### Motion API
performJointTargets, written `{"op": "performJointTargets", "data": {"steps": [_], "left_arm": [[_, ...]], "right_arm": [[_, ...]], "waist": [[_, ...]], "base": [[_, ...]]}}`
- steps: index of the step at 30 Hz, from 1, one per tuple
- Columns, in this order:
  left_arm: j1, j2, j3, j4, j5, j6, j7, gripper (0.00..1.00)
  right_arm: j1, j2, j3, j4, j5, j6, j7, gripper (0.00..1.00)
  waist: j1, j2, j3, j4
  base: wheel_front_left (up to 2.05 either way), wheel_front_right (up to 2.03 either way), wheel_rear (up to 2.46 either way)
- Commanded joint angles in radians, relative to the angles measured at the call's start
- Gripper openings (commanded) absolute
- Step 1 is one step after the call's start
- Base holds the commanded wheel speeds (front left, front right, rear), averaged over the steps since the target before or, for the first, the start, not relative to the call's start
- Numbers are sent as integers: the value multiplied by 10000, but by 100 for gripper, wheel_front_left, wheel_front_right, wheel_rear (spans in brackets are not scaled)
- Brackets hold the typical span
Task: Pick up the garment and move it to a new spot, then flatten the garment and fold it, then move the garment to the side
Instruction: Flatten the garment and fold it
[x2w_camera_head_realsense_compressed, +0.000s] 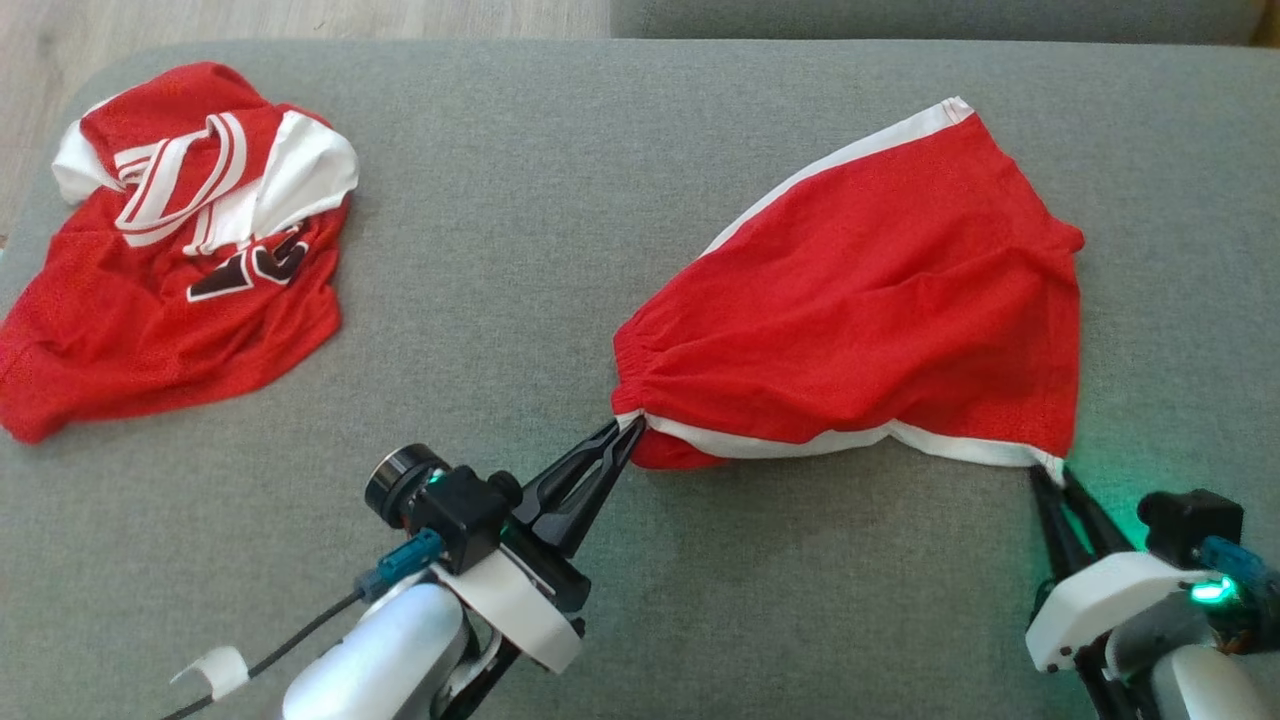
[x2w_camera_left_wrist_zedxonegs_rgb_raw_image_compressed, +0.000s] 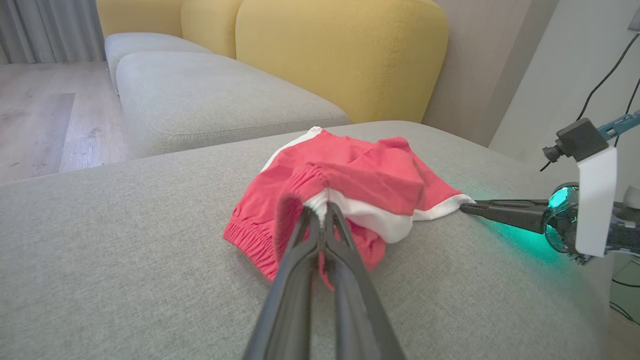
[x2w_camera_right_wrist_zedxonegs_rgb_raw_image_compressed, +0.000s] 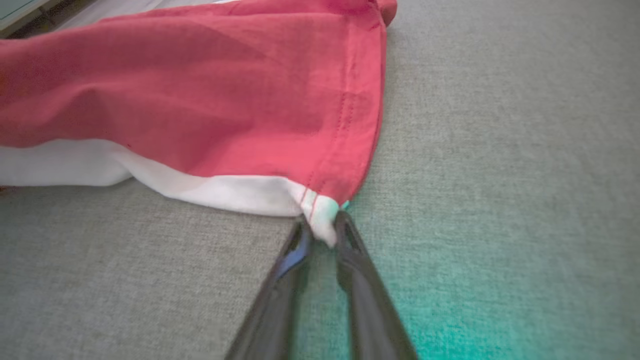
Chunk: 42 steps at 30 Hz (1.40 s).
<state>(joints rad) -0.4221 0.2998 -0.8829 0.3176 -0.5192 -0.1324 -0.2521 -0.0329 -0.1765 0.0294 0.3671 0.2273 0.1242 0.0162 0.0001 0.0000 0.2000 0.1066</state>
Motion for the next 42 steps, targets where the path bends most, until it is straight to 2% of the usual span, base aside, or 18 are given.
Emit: {"op": "performJointTargets", "data": {"steps": [1, 8, 13, 16, 19, 23, 27, 30, 35, 42], "left_arm": [[-387, 227, 322, -261, -71, 17, -97, 0], [-259, 268, 425, -221, -83, 17, -97, 0], [124, 378, 622, -321, 54, 17, -97, 0], [536, 589, 645, -451, 285, 17, -97, 0], [1154, 931, 484, -713, 681, 27, -97, 0], [1673, 1284, 7, -1179, 1017, 27, 7, 0], [2163, 1517, -319, -2030, 888, 26, 475, 0], [2385, 1493, -339, -2708, 161, 24, 874, 0], [1730, 1211, -485, -3176, -915, 20, 1176, 0], [357, 742, -963, -2604, -2345, 19, 871, 0]], "right_arm": [[-240, -217, 278, -117, -67, 65, -138, 0], [-178, -330, 115, -304, -48, 65, -405, 0], [261, -701, -468, -1303, 170, 65, -300, 0], [684, -1049, -849, -2218, 408, 65, 73, 0], [1243, -1455, -1577, -3673, 684, 65, 666, 0], [2017, -1482, -2386, -5365, 819, 65, 1461, 0], [2770, -1419, -3080, -6867, 888, 65, 2344, 0], [2999, -1382, -3423, -7626, 935, 65, 2944, 0], [2434, -1726, -3251, -7453, 1140, 65, 3865, 0], [487, -2861, -2074, -5833, 1380, 65, 4794, 0]], "waist": [[-1, 0, -15, 9], [-1, 0, -212, -98], [-1, 0, -566, -417], [-1, 0, -841, -687], [-1, 0, -1130, -987], [-1, 0, -1301, -1089], [-1, 0, -1320, -1035], [-1, 0, -1176, -858], [-1, 0, -752, -459], [-1, 0, -60, 79]], "base": [[0, 0, 0], [0, 0, 0], [0, 0, 0], [0, 0, 0], [0, 0, 0], [0, 0, 0], [0, 0, 0], [0, 0, 0], [0, 0, 0], [0, 0, 0]]}}
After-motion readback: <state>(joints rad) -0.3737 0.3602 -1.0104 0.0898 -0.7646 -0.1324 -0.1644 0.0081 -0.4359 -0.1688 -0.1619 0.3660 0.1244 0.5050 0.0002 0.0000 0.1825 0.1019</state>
